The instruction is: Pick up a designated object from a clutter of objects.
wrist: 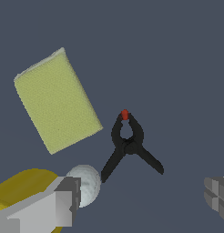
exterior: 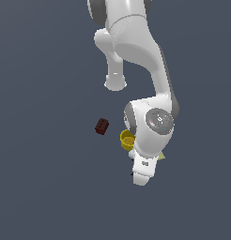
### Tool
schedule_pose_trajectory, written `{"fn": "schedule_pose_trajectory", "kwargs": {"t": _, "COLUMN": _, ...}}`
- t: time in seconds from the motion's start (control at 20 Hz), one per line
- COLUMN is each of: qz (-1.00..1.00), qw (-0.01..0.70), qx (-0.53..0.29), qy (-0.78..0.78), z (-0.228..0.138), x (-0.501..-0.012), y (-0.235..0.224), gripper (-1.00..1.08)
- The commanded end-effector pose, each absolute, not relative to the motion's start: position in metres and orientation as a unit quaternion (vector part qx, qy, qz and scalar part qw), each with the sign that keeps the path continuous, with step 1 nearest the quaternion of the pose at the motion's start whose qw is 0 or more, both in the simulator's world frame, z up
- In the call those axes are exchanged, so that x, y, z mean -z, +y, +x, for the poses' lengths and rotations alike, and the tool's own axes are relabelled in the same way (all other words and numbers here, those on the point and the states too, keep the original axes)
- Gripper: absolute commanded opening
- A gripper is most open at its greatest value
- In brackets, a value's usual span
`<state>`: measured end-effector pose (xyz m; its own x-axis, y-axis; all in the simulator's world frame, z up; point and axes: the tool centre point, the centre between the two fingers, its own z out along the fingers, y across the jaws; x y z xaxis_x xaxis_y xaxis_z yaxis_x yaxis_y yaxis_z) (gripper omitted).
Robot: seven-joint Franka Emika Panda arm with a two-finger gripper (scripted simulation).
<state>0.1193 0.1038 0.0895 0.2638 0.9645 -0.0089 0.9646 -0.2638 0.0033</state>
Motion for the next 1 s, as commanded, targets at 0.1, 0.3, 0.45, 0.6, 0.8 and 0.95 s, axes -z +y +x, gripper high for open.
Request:
{"fn": "schedule_pose_trajectory", "kwargs": {"t": 0.1, "qz": 0.771, "qw": 0.002, "qx": 0.001, "qy": 0.637, "z": 0.122, "x": -0.074, "y": 0.111, "gripper": 1.00}}
{"fn": "schedule_pose_trajectory", "kwargs": {"t": 0.3, "qz": 0.759, "qw": 0.000, "qx": 0.000, "qy": 0.651, "z": 0.123, "x": -0.066, "y": 0.114, "gripper": 1.00}}
{"fn": "schedule_pose_trajectory", "kwargs": {"t": 0.45, "qz": 0.755, "qw": 0.000, "qx": 0.000, "qy": 0.656, "z": 0.123, "x": -0.064, "y": 0.115, "gripper": 1.00}}
{"fn": "schedule_pose_trajectory", "kwargs": {"t": 0.6, "qz": 0.756, "qw": 0.000, "qx": 0.000, "qy": 0.654, "z": 0.122, "x": -0.064, "y": 0.115, "gripper": 1.00}}
{"fn": "schedule_pose_trajectory", "kwargs": {"t": 0.8, "qz": 0.756, "qw": 0.000, "qx": 0.000, "qy": 0.655, "z": 0.122, "x": -0.055, "y": 0.115, "gripper": 1.00}}
{"fn": "schedule_pose_trajectory", "kwargs": {"t": 0.95, "qz": 0.755, "qw": 0.000, "qx": 0.000, "qy": 0.655, "z": 0.122, "x": -0.041, "y": 0.115, "gripper": 1.00}}
